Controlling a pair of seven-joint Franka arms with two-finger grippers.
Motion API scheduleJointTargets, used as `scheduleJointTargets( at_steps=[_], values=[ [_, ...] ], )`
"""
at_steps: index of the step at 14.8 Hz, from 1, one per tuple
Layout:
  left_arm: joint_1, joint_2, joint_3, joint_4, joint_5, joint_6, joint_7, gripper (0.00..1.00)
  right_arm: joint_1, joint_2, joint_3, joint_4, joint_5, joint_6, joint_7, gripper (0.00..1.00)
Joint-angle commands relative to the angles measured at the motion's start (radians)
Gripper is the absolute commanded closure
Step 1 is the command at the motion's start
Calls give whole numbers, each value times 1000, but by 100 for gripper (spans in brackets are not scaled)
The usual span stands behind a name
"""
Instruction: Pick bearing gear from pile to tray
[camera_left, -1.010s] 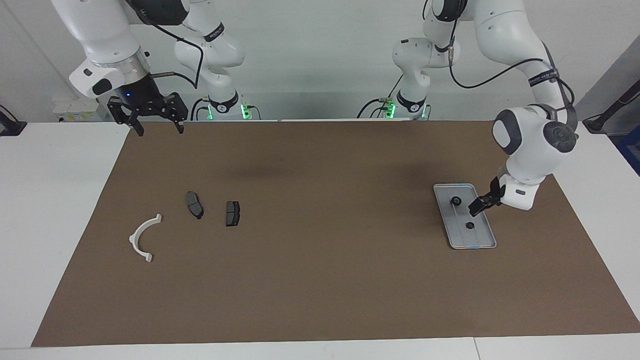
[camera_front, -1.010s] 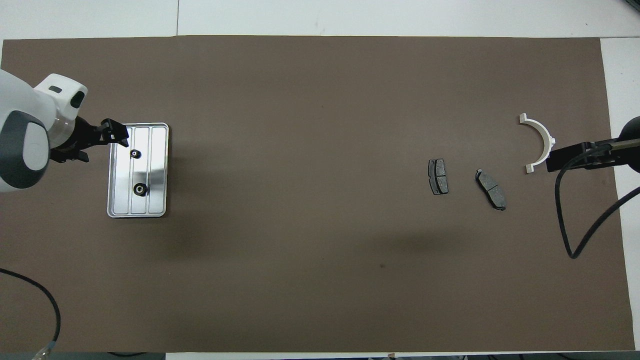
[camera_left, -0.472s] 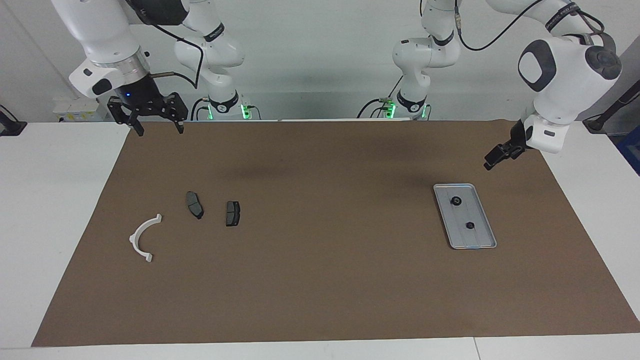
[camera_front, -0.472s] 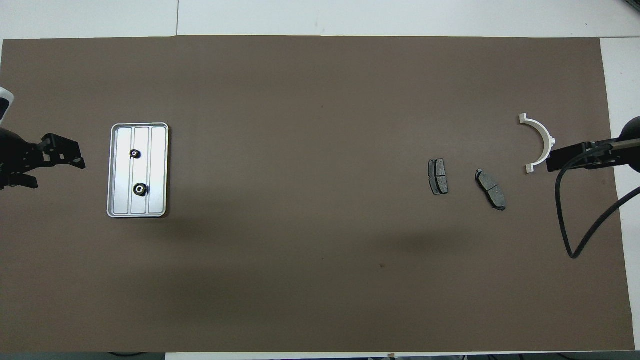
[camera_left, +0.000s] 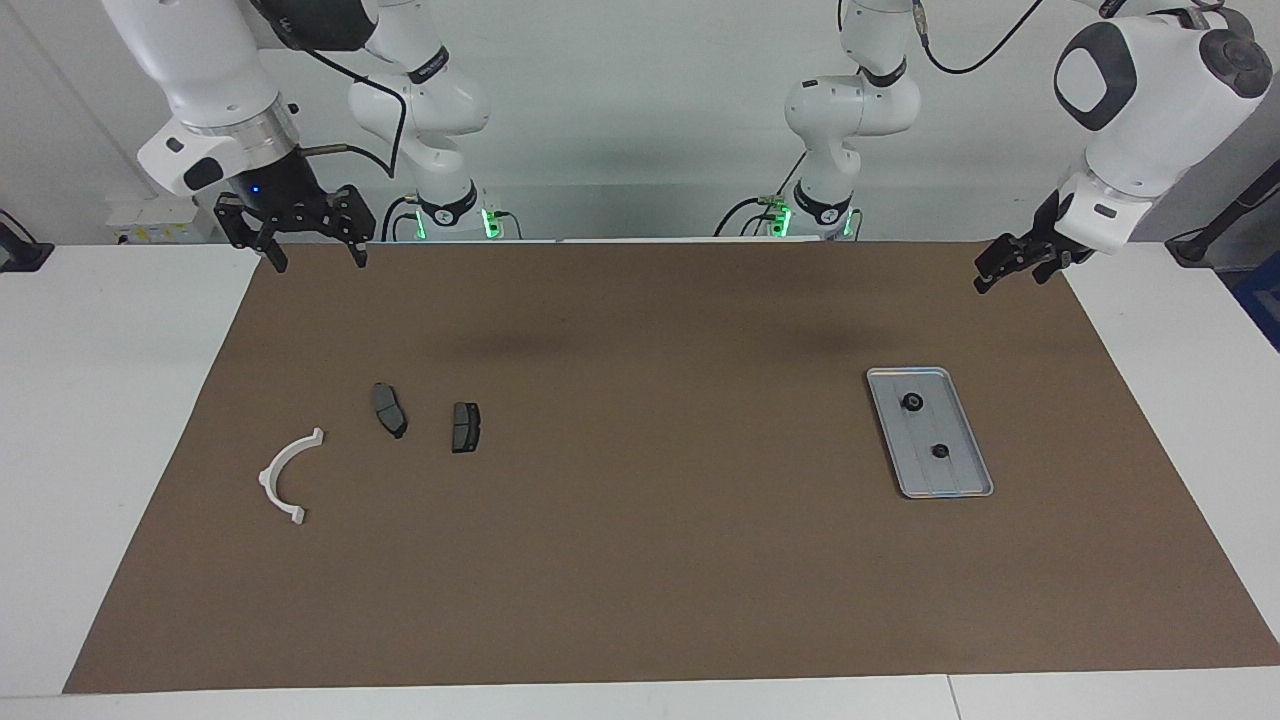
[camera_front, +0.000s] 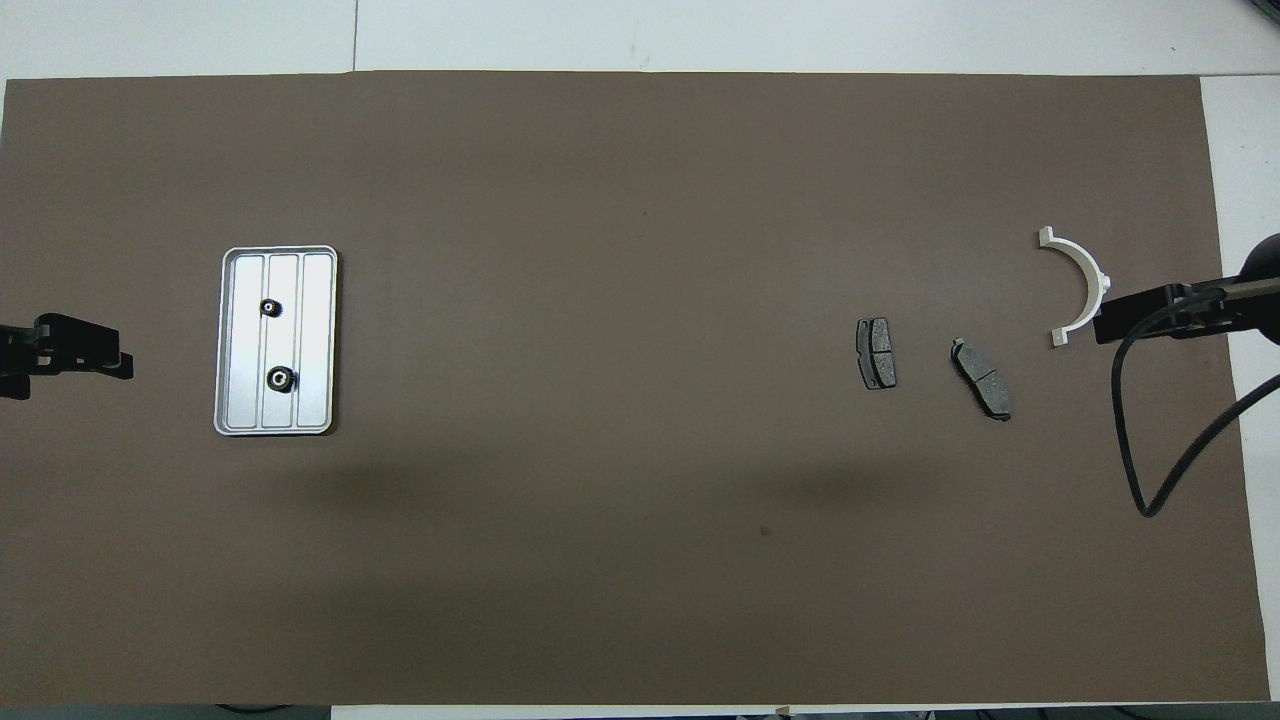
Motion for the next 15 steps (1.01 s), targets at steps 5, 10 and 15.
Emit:
scheduleJointTargets(
  at_steps=[5, 10, 15],
  values=[
    [-1, 59, -37, -11, 12, 137, 26, 0, -1, -12, -6, -6, 9, -16, -24, 0],
    [-1, 55, -44, 15, 12, 77, 23, 0, 0, -15, -6, -6, 9, -16, -24, 0],
    [1, 50, -62, 15, 12, 81, 21, 0, 0, -15, -6, -6, 9, -14, -24, 0]
  ],
)
